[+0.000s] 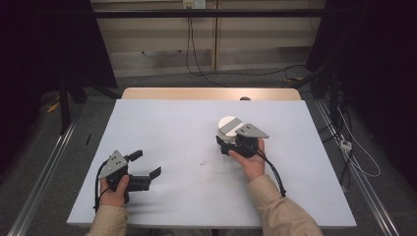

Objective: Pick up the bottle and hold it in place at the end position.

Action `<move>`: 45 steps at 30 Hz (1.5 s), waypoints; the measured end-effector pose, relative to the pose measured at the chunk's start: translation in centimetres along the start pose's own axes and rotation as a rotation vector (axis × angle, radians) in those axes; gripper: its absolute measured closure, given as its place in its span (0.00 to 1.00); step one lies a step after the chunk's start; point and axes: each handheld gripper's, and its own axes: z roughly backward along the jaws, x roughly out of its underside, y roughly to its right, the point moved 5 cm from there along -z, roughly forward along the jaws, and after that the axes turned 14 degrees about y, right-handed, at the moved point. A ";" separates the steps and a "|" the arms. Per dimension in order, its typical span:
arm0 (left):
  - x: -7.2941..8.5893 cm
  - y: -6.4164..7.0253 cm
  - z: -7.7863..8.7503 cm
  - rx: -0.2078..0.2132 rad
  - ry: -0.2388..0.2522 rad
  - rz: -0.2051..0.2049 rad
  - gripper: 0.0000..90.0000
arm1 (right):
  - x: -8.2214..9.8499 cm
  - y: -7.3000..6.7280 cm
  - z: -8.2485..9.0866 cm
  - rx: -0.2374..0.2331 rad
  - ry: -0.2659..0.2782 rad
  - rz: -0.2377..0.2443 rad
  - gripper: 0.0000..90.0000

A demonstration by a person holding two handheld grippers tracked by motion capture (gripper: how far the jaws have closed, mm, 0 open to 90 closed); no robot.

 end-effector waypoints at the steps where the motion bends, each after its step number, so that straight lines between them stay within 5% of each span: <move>1: 0.0 0.0 0.0 0.000 0.000 -0.001 0.04 | 0.0 -0.1 0.0 -0.008 -0.001 0.000 0.20; 14: 0.0 -0.1 0.0 -0.002 -0.001 -0.001 0.04 | -0.2 -1.8 -0.8 -0.073 -0.016 -0.008 0.20; 45: 0.0 0.0 0.0 0.000 0.000 0.001 0.04 | 0.0 -3.6 -2.0 -0.129 -0.037 -0.002 0.20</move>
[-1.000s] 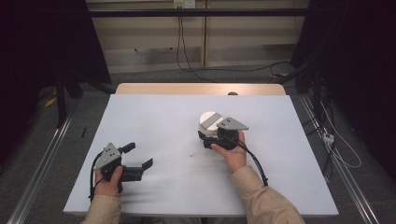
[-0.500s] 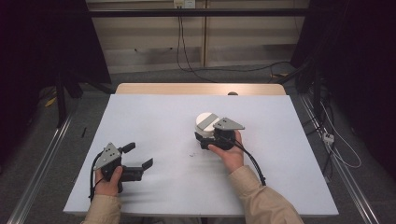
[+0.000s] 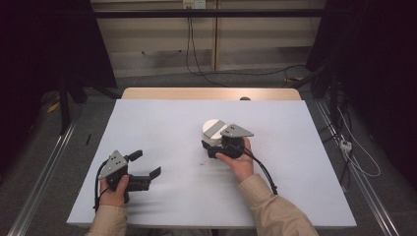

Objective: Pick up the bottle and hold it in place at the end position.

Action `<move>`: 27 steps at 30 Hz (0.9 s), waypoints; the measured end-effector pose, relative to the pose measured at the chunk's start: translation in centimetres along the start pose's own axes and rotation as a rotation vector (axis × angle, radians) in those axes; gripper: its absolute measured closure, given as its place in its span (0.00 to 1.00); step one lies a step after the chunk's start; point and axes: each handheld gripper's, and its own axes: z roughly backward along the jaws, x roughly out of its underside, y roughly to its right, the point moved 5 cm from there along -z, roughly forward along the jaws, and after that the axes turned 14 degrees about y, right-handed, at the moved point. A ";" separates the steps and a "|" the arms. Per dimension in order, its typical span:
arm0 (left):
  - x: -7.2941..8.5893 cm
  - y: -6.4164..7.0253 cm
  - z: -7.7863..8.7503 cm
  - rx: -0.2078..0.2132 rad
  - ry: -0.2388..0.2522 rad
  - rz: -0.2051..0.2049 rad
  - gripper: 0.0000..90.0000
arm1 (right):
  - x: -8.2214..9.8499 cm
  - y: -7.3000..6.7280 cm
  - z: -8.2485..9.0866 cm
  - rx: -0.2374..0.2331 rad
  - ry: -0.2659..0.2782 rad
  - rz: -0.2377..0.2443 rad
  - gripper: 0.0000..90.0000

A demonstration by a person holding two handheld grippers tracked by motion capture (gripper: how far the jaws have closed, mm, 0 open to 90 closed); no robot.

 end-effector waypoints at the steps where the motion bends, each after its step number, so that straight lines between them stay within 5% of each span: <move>1: 0.0 0.0 0.0 -0.001 0.000 0.000 0.04 | 0.0 -0.1 -0.1 -0.004 -0.002 0.001 0.20; 27: 0.0 0.0 0.0 0.000 -0.001 0.003 0.04 | 0.4 -1.2 -1.1 -0.034 -0.010 0.003 0.20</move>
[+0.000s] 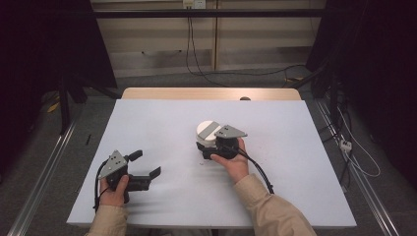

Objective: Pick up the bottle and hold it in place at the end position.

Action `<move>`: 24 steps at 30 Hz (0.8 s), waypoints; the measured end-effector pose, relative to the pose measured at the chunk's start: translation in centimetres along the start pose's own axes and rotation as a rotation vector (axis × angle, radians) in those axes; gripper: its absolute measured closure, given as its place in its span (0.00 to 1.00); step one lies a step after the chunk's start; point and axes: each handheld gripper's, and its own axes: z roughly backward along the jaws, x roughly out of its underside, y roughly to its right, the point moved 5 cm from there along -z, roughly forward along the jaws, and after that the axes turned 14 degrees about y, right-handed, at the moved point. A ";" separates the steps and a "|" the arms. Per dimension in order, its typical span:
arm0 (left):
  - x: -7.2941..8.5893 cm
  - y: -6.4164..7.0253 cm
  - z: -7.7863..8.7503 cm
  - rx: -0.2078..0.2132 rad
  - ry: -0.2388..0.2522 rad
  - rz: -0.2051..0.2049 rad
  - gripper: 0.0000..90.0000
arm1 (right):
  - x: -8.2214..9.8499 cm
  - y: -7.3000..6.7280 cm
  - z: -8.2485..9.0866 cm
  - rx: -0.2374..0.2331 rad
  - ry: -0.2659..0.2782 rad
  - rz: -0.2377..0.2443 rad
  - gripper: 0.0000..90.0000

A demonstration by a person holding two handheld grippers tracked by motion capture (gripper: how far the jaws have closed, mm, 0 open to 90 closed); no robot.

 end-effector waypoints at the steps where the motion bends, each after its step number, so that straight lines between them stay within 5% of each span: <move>1: 0.0 0.0 0.0 0.000 0.000 -0.001 0.04 | 0.0 0.0 0.0 -0.001 0.001 0.001 0.20; 24: 0.0 0.2 -0.1 0.007 -0.009 -0.006 0.04 | 0.2 -0.2 0.3 -0.020 -0.004 0.027 0.20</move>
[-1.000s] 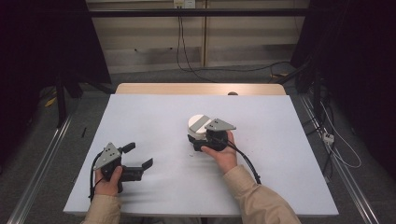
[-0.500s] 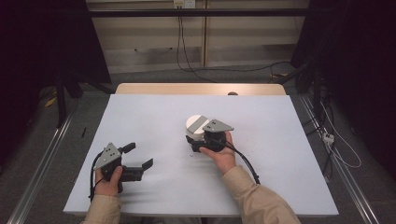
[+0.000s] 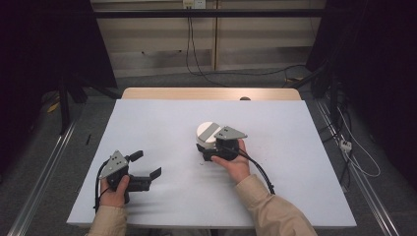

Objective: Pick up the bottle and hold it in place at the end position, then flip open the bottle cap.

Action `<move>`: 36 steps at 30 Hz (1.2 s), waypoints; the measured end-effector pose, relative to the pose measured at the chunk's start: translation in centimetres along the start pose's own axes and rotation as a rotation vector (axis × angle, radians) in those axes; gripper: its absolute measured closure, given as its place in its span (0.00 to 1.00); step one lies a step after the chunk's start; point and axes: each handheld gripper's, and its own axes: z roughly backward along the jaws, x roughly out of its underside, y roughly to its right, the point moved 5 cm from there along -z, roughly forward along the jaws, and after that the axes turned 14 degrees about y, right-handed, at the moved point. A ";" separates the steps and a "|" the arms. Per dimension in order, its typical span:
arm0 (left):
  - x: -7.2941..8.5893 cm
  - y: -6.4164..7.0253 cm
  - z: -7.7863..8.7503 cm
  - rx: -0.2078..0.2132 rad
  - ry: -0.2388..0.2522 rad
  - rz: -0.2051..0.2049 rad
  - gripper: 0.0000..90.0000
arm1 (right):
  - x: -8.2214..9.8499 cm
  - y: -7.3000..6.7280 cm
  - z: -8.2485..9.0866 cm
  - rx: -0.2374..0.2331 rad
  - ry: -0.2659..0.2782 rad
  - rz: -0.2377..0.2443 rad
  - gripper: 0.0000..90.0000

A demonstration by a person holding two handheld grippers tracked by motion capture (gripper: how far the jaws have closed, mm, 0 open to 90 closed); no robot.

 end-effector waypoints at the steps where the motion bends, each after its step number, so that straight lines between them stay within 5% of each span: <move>1: 0.0 0.0 0.0 0.000 0.002 -0.001 0.04 | 0.0 0.0 0.0 0.000 0.000 -0.002 0.20; 36: -1.4 1.4 -2.9 0.031 0.003 0.016 0.06 | 0.2 0.0 -0.1 -0.004 -0.003 -0.009 0.20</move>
